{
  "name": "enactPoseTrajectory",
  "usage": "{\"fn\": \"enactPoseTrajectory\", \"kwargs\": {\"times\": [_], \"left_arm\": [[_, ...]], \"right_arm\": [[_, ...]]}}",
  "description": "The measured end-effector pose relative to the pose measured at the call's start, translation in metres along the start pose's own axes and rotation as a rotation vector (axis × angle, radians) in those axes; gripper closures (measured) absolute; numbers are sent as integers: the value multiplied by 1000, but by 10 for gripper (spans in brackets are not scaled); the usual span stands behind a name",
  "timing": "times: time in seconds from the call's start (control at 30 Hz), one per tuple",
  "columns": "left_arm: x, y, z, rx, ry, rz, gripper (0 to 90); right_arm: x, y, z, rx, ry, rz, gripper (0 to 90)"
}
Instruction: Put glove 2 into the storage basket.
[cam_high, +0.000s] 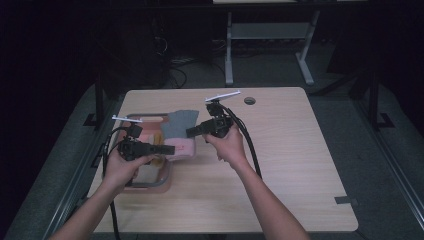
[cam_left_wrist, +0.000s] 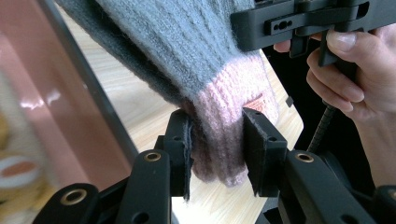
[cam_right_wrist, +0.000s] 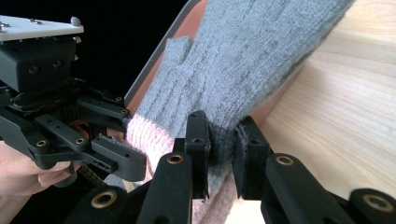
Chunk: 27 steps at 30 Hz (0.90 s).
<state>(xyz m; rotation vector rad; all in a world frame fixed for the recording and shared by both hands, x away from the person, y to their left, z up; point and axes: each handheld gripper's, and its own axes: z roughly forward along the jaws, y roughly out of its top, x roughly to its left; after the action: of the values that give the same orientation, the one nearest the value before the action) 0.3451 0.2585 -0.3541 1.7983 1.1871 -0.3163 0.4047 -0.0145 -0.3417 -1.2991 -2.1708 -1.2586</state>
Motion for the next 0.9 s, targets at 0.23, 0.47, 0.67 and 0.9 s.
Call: {"fn": "enactPoseTrajectory", "kwargs": {"times": [0.23,0.47,0.67,0.9], "left_arm": [[6,-1,-13,-8,12,2,653],[11,-3,-23,-11,12,-10,662],[15,-5,-32,-7,28,-8,669],[21,-7,-41,-11,29,-21,674]], "right_arm": [[7,5,11,-2,20,-4,778],[13,8,19,2,29,-10,776],[17,9,28,5,40,-14,775],[23,12,38,11,46,-20,773]]}}
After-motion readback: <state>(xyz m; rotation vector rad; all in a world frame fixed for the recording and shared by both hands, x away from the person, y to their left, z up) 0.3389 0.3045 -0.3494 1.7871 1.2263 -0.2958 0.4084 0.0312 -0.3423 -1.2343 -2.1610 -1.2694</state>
